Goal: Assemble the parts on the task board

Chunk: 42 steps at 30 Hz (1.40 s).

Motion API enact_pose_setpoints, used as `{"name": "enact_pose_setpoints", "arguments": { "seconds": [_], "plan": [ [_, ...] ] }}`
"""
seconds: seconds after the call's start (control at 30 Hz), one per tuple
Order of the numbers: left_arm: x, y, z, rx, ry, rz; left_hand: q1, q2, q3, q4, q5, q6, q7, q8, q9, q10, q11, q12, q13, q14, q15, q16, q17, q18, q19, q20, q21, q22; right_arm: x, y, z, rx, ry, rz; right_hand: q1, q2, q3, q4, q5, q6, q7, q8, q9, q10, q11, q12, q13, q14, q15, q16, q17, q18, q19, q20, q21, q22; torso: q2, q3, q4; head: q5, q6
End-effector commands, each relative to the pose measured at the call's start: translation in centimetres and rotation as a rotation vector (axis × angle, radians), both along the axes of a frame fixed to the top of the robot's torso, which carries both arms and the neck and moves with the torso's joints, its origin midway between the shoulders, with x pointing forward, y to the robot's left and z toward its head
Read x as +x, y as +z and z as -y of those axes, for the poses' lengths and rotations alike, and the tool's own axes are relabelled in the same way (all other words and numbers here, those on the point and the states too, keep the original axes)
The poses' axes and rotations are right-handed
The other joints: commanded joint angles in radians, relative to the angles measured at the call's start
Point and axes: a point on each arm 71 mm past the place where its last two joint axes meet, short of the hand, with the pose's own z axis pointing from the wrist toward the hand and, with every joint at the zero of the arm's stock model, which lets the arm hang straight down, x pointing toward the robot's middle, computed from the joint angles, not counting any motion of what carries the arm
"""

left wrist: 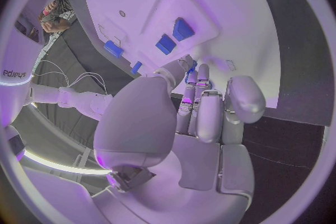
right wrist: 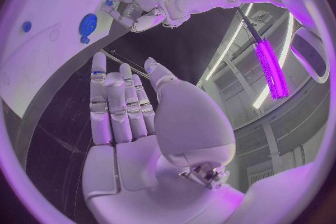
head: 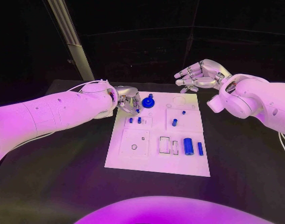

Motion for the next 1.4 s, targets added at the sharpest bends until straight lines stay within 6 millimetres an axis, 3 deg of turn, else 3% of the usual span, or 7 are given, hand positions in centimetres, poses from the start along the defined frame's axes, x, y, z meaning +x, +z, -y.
{"name": "enact_pose_setpoints", "arguments": {
  "seconds": [0.03,0.7,0.87,1.03,1.17,1.27,1.4],
  "plan": [
    [0.0,-0.2,-0.1,0.018,0.01,-0.023,-0.01,-0.003,-0.002,0.007,-0.006,-0.025,0.003,-0.018,-0.001,-0.013,0.0,-0.006,-0.001,0.027,0.006,-0.003,-0.003,-0.014,-0.003,0.009,-0.008,-0.002,0.0,0.1,0.0,0.004,0.004,0.005,-0.003,0.004,-0.001,0.006,0.002,-0.006,-0.001,0.0,0.002,-0.007,-0.001,0.005,0.0,-0.002,0.001,0.0,0.104,0.004,0.008,0.002,-0.004,-0.001,0.0,0.0003,0.0,0.0,-0.001],
    [0.0,0.2,-1.1,-0.018,0.033,0.008,-0.013,-0.011,-0.007,0.006,-0.006,-0.05,0.006,-0.039,0.0,-0.026,0.003,-0.011,0.0,0.026,0.009,-0.003,-0.007,-0.013,-0.006,0.013,-0.011,-0.004,0.2,0.0,0.4,-0.049,-0.016,0.025,0.013,0.001,0.005,-0.004,0.001,0.005,-0.004,0.005,0.004,-0.013,-0.003,0.006,-0.001,0.009,-0.002,0.021,0.109,0.006,0.015,-0.002,-0.005,-0.001,-0.001,-0.0003,0.0008,-0.003,0.0],
    [0.2,1.1,-2.7,-0.22,0.116,0.024,-0.009,-0.009,-0.003,0.004,-0.005,-0.048,0.012,-0.041,0.002,-0.042,0.009,-0.015,-0.001,0.021,0.013,-0.012,-0.023,-0.007,-0.018,0.015,-0.036,-0.031,0.4,-0.2,1.2,-0.21,-0.022,0.09,0.067,-0.005,0.032,-0.053,-0.024,0.053,-0.016,0.023,0.012,-0.023,-0.013,0.003,-0.005,0.17,-0.027,0.393,0.187,0.005,0.108,-0.037,0.055,0.028,-0.002,-0.0004,0.0015,-0.01,0.006],
    [0.1,2.4,-4.4,-0.578,0.202,-0.022,0.013,0.011,0.031,-0.008,-0.003,-0.023,0.035,-0.032,0.005,-0.066,0.03,-0.013,-0.001,-0.037,0.031,-0.1,-0.161,0.025,-0.098,0.03,-0.188,-0.189,0.3,-0.7,1.7,-0.476,0.003,0.208,0.104,-0.004,0.075,-0.102,-0.024,0.109,-0.038,0.038,0.017,0.011,-0.035,0.008,-0.002,0.249,-0.055,0.627,0.239,0.002,0.174,-0.068,0.138,0.074,-0.002,-0.0001,-0.0031,-0.036,0.021],
    [-0.6,3.4,-4.7,-0.881,0.209,-0.085,0.02,0.027,0.047,-0.013,-0.005,-0.001,0.036,-0.016,0.008,-0.065,0.034,0.003,0.002,-0.155,0.034,-0.256,-0.386,0.063,-0.225,0.039,-0.39,-0.386,0.0,-1.5,1.6,-0.667,0.024,0.304,0.091,-0.008,0.109,-0.121,-0.02,0.133,-0.049,0.036,0.014,0.037,-0.046,0.006,-0.001,0.271,-0.065,0.708,0.259,-0.001,0.194,-0.082,0.204,0.115,-0.001,-0.0003,-0.0009,-0.066,0.032],
    [-1.2,3.9,-4.7,-1.049,0.227,-0.119,0.009,0.026,0.035,-0.01,-0.006,0.0,0.035,-0.009,0.007,-0.069,0.034,0.014,0.004,-0.22,0.037,-0.334,-0.493,0.066,-0.26,0.042,-0.428,-0.409,-0.3,-2.1,1.5,-0.767,0.031,0.357,0.072,-0.016,0.138,-0.13,-0.022,0.14,-0.052,0.028,0.01,0.043,-0.052,-0.002,-0.001,0.273,-0.068,0.713,0.26,-0.001,0.202,-0.086,0.252,0.146,-0.001,-0.0007,0.0009,-0.086,0.04],
    [-2.0,4.1,-4.6,-1.204,0.252,-0.165,-0.011,0.026,0.013,0.001,-0.008,-0.003,0.035,-0.005,0.006,-0.068,0.033,0.028,0.008,-0.236,0.038,-0.354,-0.521,0.067,-0.269,0.044,-0.445,-0.419,-0.8,-3.1,1.3,-0.859,0.037,0.396,0.048,-0.024,0.157,-0.128,-0.028,0.133,-0.052,0.016,0.006,0.028,-0.049,-0.016,-0.004,0.275,-0.067,0.723,0.263,-0.001,0.21,-0.085,0.284,0.166,-0.001,-0.0009,0.0012,-0.1,0.043]
  ]
}}
